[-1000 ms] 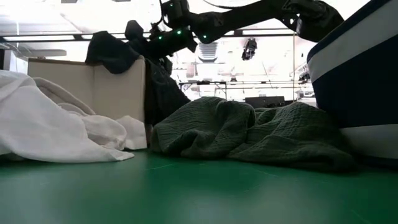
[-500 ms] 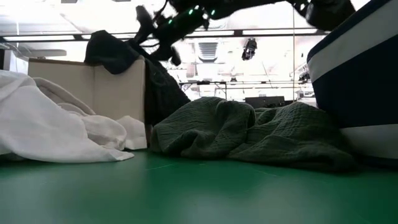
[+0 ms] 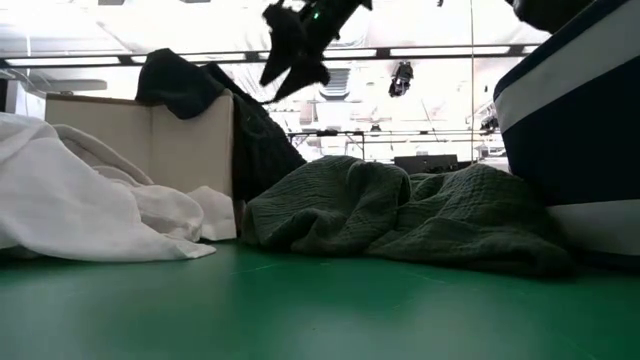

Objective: Sort clothes
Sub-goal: Put the black cloth into the white bin

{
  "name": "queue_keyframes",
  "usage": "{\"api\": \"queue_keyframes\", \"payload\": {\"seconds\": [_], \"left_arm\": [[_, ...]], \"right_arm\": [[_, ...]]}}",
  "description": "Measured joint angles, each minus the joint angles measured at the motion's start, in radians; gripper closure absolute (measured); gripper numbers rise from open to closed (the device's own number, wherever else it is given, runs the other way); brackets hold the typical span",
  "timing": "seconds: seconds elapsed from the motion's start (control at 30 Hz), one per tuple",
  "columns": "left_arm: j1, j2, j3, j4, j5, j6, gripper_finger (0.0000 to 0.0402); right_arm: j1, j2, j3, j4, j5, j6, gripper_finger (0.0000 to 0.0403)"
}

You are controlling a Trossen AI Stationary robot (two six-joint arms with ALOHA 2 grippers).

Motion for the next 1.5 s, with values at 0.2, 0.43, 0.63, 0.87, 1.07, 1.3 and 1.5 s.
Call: {"api": "queue_keyframes", "payload": {"seconds": [0.2, 0.43, 0.63, 0.87, 1.07, 1.3, 1.5], "left_arm": [[0.0, 0.0, 0.0, -0.002, 0.0, 0.017, 0.0143], [0.0, -0.004, 0.0, -0.011, 0.002, 0.017, 0.0143], [0.0, -0.004, 0.0, -0.015, 0.002, 0.018, 0.0143], [0.0, -0.004, 0.0, -0.015, 0.002, 0.023, 0.0143], [0.0, -0.004, 0.0, -0.015, 0.001, 0.029, 0.0143], [0.0, -0.004, 0.0, -0.015, 0.001, 0.029, 0.0143], [0.0, -0.004, 0.0, -0.009, 0.001, 0.029, 0.0143]], "right_arm": [[0.002, 0.105, 0.0, 0.006, 0.0, 0.059, 0.0116], [0.009, 0.16, -0.002, 0.008, 0.031, 0.071, 0.017], [0.021, 0.134, -0.002, 0.003, 0.104, 0.054, 0.0328], [0.026, 0.027, 0.006, 0.04, 0.162, 0.064, 0.0392], [0.039, -0.039, 0.006, 0.338, 0.16, 0.062, 0.0393], [0.044, -0.045, 0.004, 0.79, 0.089, 0.045, 0.0394], [0.041, 0.02, 0.004, 1.207, 0.05, 0.065, 0.0394]]}}
